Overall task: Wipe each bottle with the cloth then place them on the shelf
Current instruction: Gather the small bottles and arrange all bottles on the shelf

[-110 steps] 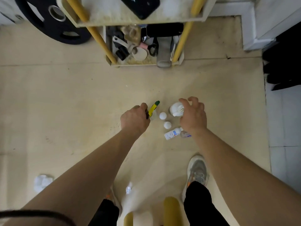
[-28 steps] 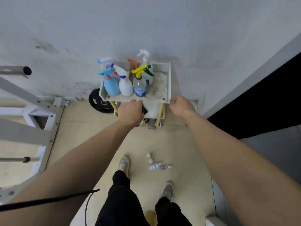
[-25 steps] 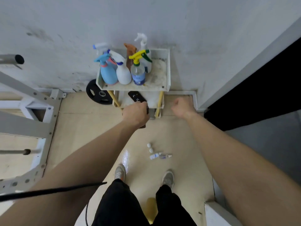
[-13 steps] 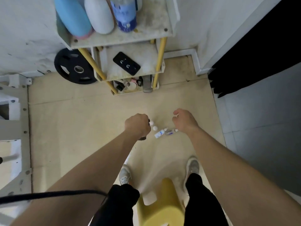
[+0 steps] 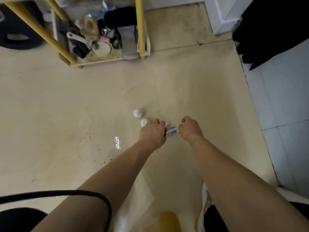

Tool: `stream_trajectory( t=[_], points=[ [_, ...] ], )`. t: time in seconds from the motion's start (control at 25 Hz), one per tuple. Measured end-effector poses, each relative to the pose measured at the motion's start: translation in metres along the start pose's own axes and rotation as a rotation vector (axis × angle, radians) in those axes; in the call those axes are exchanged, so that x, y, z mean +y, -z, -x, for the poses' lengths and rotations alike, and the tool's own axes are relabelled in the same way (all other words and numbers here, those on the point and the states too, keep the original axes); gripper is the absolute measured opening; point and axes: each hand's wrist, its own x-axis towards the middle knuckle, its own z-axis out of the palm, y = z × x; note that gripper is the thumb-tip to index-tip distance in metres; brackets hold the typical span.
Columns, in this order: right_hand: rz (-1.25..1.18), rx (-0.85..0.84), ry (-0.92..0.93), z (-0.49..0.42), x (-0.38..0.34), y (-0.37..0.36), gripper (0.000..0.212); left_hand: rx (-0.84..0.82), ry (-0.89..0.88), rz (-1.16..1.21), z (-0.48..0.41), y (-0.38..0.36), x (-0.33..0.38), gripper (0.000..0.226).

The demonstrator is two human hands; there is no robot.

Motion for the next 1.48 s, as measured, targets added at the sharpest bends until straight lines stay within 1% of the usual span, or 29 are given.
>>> stream_trajectory(
  t=[0.08, 0.16, 0.24, 0.28, 0.36, 0.48, 0.52, 0.56, 0.6, 0.68, 0.8, 0.88, 0.96, 1.04, 1.12, 1.24, 1.32, 1.4, 1.48],
  points=[
    [-0.051, 0.073, -0.074, -0.025, 0.013, -0.020, 0.037, 0.085, -0.018, -0.050, -0.024, -0.026, 0.004, 0.024],
    [-0.132, 0.109, -0.144, -0.046, 0.026, -0.041, 0.048, 0.107, 0.017, -0.088, -0.042, -0.048, 0.009, 0.022],
    [-0.233, 0.126, -0.180, -0.059, 0.035, -0.056, 0.052, 0.100, 0.048, -0.173, -0.052, -0.062, 0.012, 0.023],
    [-0.294, 0.140, -0.182, -0.062, 0.037, -0.061, 0.052, 0.062, 0.062, -0.235, -0.054, -0.067, 0.015, 0.023],
    [-0.389, 0.172, -0.147, -0.067, 0.037, -0.066, 0.049, 0.058, 0.051, -0.361, -0.057, -0.075, 0.016, 0.023],
    [-0.415, 0.174, -0.131, -0.071, 0.035, -0.062, 0.042, 0.075, 0.023, -0.392, -0.064, -0.074, 0.019, 0.023],
    [-0.414, 0.157, -0.118, -0.071, 0.035, -0.058, 0.035, 0.075, 0.029, -0.381, -0.063, -0.074, 0.020, 0.022],
    [-0.416, 0.128, -0.080, -0.070, 0.035, -0.056, 0.026, 0.083, 0.040, -0.354, -0.059, -0.075, 0.020, 0.020],
    [-0.433, 0.093, -0.028, -0.067, 0.036, -0.055, 0.022, 0.089, 0.050, -0.320, -0.053, -0.075, 0.019, 0.019],
    [-0.476, 0.039, 0.087, -0.052, 0.033, -0.050, 0.024, 0.105, 0.047, -0.248, -0.037, -0.072, 0.014, 0.017],
    [-0.390, 0.043, 0.243, -0.025, 0.020, -0.043, 0.018, 0.175, 0.054, -0.176, -0.006, -0.064, -0.009, 0.016],
    [-0.330, 0.048, 0.310, -0.003, -0.001, -0.040, 0.021, 0.177, 0.082, -0.139, 0.018, -0.054, -0.033, 0.017],
    [-0.339, 0.040, 0.363, 0.013, -0.023, -0.043, 0.023, 0.169, 0.142, -0.061, 0.039, -0.045, -0.058, 0.010],
    [-0.338, 0.045, 0.425, 0.024, -0.040, -0.047, 0.018, 0.186, 0.216, 0.007, 0.053, -0.037, -0.080, 0.012],
    [-0.284, 0.033, 0.482, 0.029, -0.050, -0.053, 0.015, 0.242, 0.283, 0.064, 0.058, -0.030, -0.099, 0.014],
    [-0.186, 0.056, 0.568, 0.032, -0.059, -0.064, 0.041, 0.363, 0.314, 0.163, 0.046, -0.018, -0.120, 0.011],
    [-0.113, 0.114, 0.606, 0.029, -0.066, -0.074, 0.047, 0.394, 0.316, 0.236, 0.031, -0.006, -0.126, 0.012],
    [-0.051, 0.143, 0.597, 0.023, -0.069, -0.083, 0.041, 0.372, 0.288, 0.252, 0.017, 0.007, -0.127, 0.015],
    [-0.056, 0.158, 0.585, 0.015, -0.070, -0.087, 0.028, 0.305, 0.244, 0.224, 0.005, 0.016, -0.126, 0.022]
  ],
)
